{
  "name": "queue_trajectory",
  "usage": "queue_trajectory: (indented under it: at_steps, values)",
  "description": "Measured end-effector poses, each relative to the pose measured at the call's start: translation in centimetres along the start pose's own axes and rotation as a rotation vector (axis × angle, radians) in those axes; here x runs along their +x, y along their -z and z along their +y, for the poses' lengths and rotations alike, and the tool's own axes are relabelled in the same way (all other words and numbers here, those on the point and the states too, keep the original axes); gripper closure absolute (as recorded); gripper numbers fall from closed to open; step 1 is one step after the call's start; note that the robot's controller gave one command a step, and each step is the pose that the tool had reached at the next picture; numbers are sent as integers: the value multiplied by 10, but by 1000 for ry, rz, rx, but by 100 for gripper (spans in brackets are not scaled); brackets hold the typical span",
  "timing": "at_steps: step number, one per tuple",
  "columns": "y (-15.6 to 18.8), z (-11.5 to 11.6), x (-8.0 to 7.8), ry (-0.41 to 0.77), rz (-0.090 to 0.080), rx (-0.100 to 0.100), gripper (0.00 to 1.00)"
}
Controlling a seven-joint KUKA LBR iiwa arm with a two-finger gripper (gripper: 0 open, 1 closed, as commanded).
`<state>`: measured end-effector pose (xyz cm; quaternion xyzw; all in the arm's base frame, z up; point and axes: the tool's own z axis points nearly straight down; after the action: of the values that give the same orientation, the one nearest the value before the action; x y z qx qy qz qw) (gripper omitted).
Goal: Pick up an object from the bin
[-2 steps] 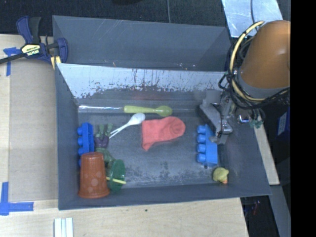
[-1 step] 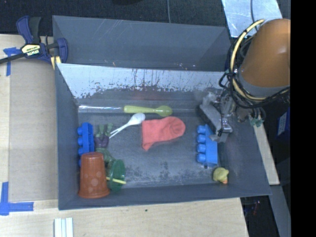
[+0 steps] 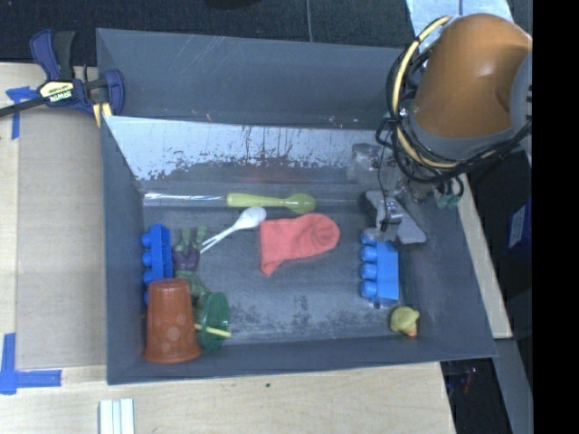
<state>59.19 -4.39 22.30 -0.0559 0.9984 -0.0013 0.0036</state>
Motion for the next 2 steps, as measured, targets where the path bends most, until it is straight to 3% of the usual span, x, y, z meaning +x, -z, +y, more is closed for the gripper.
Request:
queue_trajectory:
  at_steps: [1,2]
  values:
    - [38,15,-11,-41,1,-2,0]
    - [12,44,-28,148,-8,-1,0]
